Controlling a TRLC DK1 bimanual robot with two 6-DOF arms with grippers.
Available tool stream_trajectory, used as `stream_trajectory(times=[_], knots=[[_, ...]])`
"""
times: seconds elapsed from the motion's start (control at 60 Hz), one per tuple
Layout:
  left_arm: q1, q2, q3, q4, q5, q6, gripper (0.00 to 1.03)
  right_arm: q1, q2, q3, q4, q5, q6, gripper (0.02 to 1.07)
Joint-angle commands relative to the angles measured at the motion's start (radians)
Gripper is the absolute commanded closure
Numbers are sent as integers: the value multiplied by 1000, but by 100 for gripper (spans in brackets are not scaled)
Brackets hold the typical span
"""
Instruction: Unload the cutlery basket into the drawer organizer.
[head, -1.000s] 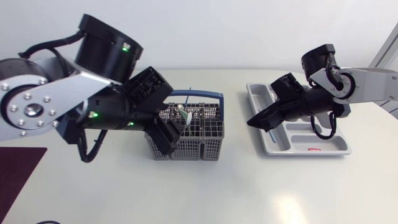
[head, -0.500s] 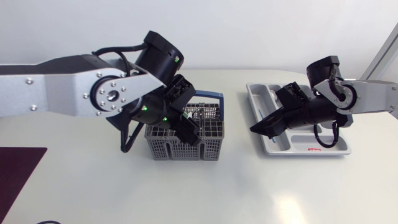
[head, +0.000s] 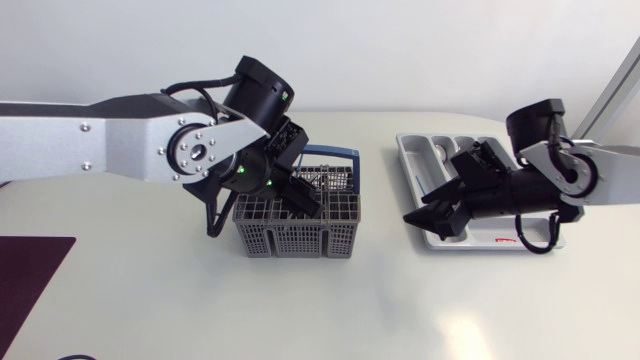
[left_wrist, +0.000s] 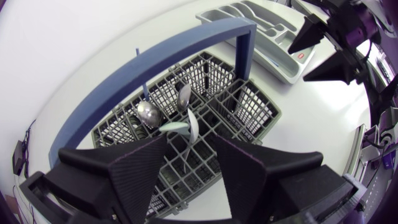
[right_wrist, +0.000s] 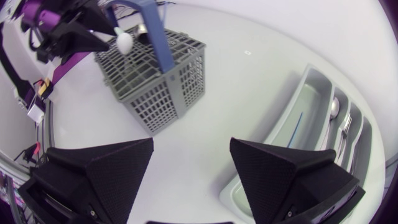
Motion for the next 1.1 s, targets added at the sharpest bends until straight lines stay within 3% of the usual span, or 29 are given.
stream_trajectory(times=[0.0,0.217,0.45,0.533,1.083], knots=[[2,27,39,16,-17,-25,44,11,-100,-72,-11,-53,-89,18],[-8,51,46,35,-20,-28,44,40,-203,-138,-17,-139,-162,18],[-20,53,37,45,-23,-28,44,111,-185,-137,0,-128,-149,18],[-29,57,29,61,-23,-27,53,119,-175,-138,8,-127,-147,18],[-40,68,-11,68,-19,1,73,117,-159,-155,29,-125,-159,18]])
